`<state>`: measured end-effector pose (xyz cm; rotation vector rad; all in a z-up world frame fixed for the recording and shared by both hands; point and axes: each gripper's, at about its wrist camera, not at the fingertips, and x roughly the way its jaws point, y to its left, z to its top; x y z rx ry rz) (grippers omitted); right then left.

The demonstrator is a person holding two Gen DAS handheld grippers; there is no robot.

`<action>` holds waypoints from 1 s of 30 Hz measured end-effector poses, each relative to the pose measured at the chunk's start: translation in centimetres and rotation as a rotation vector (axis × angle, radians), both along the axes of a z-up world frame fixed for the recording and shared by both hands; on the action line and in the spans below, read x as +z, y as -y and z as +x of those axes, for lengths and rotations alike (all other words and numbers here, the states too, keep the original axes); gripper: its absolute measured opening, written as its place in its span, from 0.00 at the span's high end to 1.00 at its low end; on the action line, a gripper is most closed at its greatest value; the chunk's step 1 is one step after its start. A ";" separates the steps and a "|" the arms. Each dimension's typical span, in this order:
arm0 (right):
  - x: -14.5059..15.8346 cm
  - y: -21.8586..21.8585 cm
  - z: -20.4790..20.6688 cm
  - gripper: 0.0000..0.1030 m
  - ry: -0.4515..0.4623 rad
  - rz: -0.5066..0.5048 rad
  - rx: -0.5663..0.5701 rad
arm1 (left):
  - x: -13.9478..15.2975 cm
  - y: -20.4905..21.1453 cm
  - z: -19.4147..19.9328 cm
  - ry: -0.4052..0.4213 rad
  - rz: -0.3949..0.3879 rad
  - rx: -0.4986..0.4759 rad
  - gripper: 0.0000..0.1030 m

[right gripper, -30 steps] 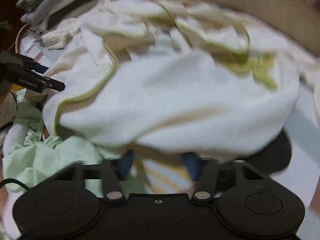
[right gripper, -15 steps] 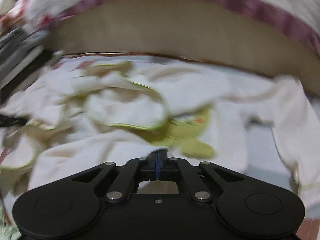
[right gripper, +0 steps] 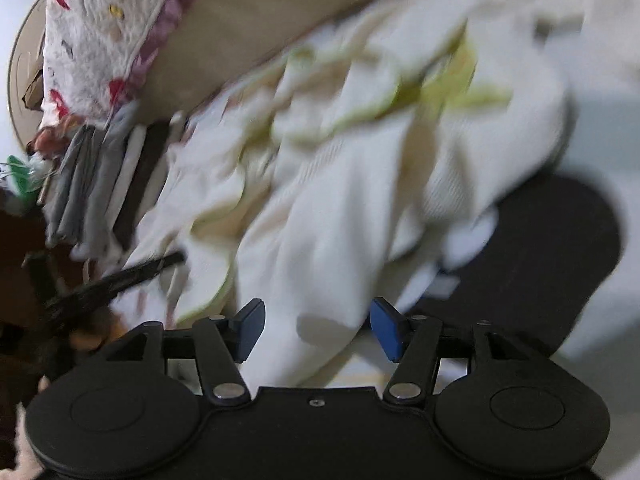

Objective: Fold clothes

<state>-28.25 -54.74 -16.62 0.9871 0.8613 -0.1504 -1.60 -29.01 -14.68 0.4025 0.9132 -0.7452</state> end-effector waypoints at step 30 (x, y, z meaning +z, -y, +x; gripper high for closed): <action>6.1 2.4 0.5 0.49 0.036 -0.476 -0.125 | -1.7 1.1 1.3 -0.131 -0.048 -0.012 0.87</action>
